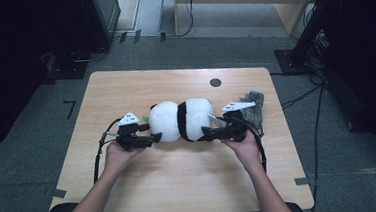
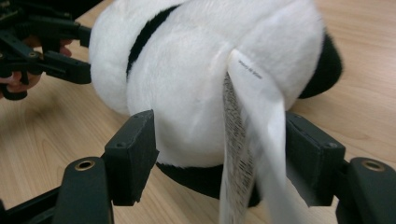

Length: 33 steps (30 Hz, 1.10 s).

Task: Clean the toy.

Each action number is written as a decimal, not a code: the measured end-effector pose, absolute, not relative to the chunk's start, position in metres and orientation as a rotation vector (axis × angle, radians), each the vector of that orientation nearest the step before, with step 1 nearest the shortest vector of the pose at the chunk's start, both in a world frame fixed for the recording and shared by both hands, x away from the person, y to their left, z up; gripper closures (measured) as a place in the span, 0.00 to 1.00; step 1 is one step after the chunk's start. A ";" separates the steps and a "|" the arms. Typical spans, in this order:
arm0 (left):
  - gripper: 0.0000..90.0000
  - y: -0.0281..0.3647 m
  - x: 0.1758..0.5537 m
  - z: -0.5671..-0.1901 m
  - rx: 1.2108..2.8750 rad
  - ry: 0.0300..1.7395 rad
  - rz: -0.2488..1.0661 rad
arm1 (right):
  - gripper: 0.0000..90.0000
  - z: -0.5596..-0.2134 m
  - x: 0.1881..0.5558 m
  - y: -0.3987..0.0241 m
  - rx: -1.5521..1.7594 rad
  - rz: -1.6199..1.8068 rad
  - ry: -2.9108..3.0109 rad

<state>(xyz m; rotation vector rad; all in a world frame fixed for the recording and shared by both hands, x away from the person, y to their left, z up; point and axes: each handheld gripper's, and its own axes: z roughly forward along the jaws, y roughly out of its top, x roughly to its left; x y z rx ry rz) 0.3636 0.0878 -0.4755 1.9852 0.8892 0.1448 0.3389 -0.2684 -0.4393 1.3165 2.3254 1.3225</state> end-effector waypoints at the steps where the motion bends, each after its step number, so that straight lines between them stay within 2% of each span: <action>1: 0.34 0.089 0.364 -0.474 1.981 0.891 0.142 | 0.35 -0.438 0.339 -0.272 1.326 1.337 2.312; 20: 0.34 0.093 0.379 -0.460 1.926 0.868 0.125 | 0.41 -0.434 0.337 -0.325 1.342 1.298 2.098; 33: 0.34 0.087 0.385 -0.454 1.938 0.845 0.146 | 0.48 -0.441 0.354 -0.373 1.453 1.175 1.942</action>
